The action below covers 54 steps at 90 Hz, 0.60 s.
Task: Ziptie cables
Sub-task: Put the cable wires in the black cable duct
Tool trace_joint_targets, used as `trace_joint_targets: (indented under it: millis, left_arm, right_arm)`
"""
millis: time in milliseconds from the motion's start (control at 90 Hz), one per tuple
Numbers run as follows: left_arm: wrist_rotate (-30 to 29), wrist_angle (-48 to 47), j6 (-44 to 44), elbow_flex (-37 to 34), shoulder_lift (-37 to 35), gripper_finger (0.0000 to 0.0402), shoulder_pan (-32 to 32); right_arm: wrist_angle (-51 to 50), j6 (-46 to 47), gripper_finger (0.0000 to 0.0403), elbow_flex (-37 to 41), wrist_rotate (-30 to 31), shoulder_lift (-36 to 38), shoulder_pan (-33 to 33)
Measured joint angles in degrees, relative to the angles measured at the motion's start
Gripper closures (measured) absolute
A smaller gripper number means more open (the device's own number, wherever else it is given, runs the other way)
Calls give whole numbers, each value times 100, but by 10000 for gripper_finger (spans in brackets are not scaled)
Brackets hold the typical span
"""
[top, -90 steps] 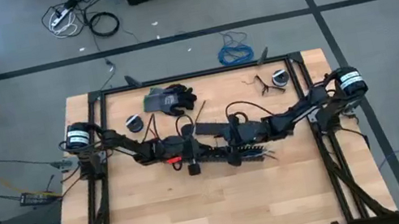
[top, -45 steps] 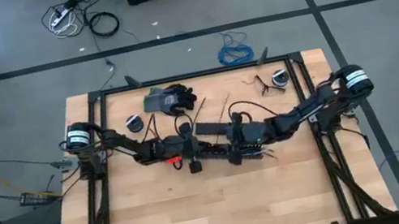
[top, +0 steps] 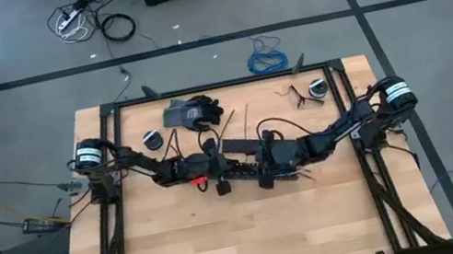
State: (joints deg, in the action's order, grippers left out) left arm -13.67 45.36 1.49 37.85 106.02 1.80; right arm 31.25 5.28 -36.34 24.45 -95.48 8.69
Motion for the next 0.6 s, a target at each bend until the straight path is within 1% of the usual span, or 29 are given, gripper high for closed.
trace_joint_targets:
  millis: [89,256,389,489,600]
  left_arm:
    - [2,-24,173,0,0,402,0]
    - [3,-10,913,0,-32,402,15]
    - [7,-65,1013,-1,-288,397,18]
    - [42,-358,1081,0,-641,380,47]
    - [174,-942,1325,0,-1042,346,117]
  right_arm:
    - [-62,57,212,0,5,-2,-4]
    - [-35,57,212,0,-1,-2,-1]
    - [-57,73,212,0,-8,-2,0]
    - [-56,70,212,0,-7,-2,-2]
    - [-55,68,211,0,-75,-2,-2]
